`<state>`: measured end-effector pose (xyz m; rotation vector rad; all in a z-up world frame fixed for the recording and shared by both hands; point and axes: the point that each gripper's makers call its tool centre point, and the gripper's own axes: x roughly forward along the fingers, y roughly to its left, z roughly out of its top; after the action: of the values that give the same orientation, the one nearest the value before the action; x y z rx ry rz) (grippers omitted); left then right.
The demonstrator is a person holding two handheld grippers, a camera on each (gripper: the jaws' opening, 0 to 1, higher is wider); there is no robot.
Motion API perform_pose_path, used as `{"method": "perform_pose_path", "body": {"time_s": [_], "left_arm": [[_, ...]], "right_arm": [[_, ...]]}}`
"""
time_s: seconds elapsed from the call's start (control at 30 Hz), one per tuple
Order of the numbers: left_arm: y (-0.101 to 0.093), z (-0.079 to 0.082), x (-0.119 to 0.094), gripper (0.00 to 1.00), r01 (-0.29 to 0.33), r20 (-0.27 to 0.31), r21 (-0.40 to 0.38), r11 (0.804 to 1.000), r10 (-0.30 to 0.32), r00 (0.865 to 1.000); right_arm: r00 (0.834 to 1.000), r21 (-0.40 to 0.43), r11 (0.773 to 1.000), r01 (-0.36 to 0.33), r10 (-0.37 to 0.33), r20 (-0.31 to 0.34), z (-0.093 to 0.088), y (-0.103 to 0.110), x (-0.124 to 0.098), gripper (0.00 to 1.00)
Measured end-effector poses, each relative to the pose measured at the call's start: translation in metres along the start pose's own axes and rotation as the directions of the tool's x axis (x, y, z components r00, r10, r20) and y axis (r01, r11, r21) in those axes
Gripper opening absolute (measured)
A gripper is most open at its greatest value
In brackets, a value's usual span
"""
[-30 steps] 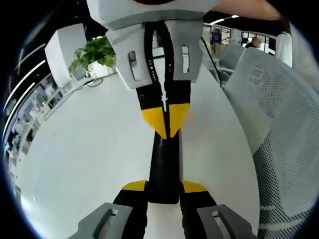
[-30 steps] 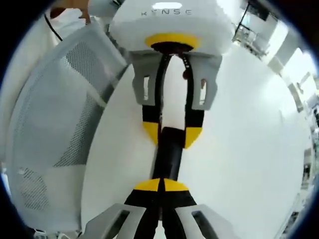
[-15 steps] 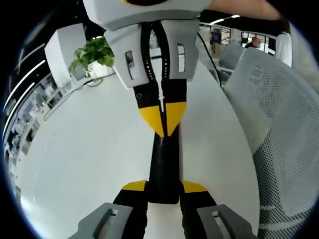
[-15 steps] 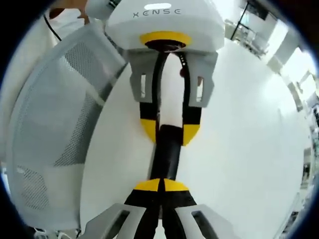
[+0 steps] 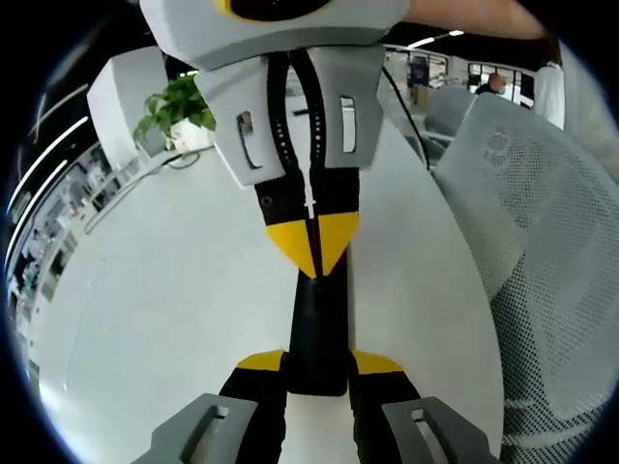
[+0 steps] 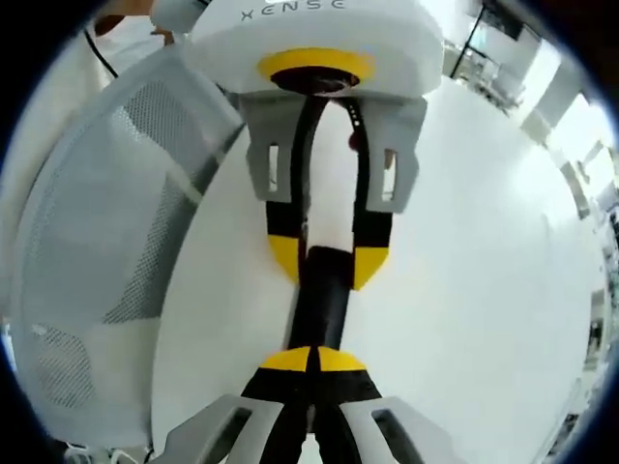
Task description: Press the specified remote control buttons in sequence, fully releasing each button before pressing the next.
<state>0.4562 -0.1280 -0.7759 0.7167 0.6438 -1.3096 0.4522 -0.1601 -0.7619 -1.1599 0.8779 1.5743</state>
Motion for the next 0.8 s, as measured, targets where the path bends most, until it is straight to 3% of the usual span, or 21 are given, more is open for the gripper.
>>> {"method": "perform_pose_path", "body": {"time_s": [0.8], "left_arm": [[-0.0007, 0.0009, 0.0001, 0.24, -0.002, 0.005, -0.002, 1.0, 0.002, 1.0]], "right_arm": [[1.0, -0.018, 1.0, -0.014, 0.013, -0.019, 0.0002, 0.0005, 0.0083, 0.0]]}}
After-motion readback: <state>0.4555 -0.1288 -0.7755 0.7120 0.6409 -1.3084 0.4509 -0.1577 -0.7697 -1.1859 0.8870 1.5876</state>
